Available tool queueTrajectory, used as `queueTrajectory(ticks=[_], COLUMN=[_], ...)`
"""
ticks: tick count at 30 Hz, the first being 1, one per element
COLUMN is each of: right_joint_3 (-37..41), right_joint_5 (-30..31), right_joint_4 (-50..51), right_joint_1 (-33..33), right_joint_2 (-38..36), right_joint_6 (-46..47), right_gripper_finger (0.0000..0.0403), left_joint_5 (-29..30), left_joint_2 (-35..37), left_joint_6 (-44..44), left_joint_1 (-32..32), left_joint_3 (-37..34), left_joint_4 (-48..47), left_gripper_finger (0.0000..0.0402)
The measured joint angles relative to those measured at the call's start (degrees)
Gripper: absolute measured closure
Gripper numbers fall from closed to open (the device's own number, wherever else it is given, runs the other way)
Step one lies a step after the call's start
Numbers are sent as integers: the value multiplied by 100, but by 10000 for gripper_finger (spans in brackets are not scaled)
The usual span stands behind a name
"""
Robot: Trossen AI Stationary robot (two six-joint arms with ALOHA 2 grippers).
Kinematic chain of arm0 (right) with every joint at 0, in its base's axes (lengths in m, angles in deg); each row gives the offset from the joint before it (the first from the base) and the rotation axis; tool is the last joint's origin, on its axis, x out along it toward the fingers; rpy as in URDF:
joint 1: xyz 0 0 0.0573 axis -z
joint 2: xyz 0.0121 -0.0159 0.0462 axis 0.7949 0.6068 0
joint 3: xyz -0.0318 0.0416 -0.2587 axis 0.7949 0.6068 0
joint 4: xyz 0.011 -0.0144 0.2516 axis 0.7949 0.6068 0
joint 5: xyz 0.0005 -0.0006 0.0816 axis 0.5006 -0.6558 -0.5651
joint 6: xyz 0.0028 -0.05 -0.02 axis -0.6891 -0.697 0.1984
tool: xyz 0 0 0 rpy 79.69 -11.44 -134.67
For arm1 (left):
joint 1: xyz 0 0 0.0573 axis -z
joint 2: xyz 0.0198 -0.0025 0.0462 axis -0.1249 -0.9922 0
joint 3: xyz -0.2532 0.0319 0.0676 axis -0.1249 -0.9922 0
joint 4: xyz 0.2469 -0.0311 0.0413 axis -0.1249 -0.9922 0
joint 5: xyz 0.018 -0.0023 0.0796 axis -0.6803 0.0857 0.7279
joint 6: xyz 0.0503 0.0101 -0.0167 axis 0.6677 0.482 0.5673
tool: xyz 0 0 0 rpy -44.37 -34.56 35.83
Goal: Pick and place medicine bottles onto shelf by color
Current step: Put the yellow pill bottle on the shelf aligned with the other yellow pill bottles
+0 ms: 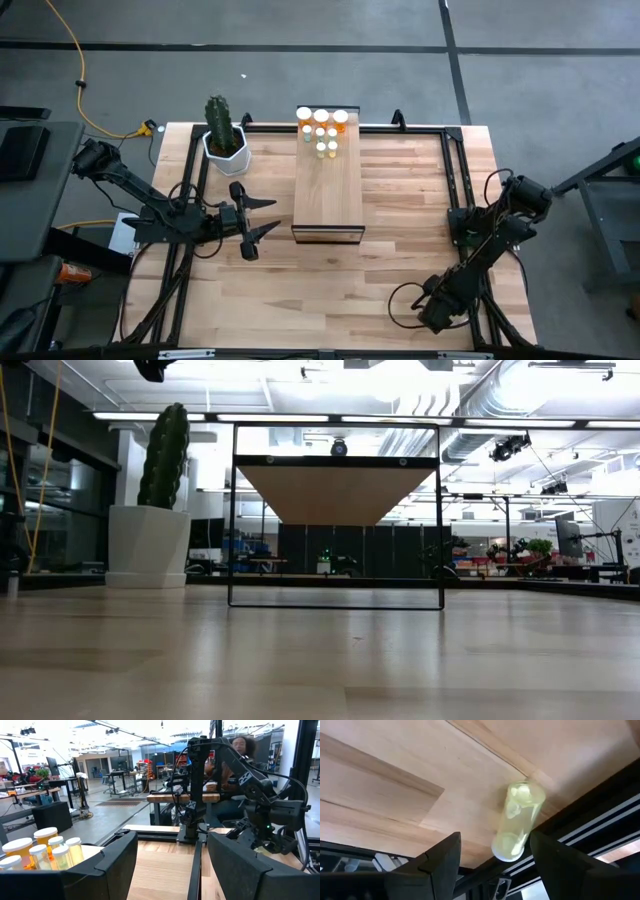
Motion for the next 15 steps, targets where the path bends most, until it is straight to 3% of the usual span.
queueTrajectory(ticks=[10, 15], right_joint_3=[0, 0], right_joint_5=[273, 697], right_joint_4=[11, -27], right_joint_1=[-7, -14], right_joint_2=[2, 11], right_joint_6=[-193, -133], right_gripper_finger=[171, 171], left_joint_5=[0, 2], left_joint_2=[0, 0], left_joint_6=[0, 0], left_joint_1=[2, 1], left_joint_3=[0, 0], left_joint_4=[0, 0], left_gripper_finger=[172, 172])
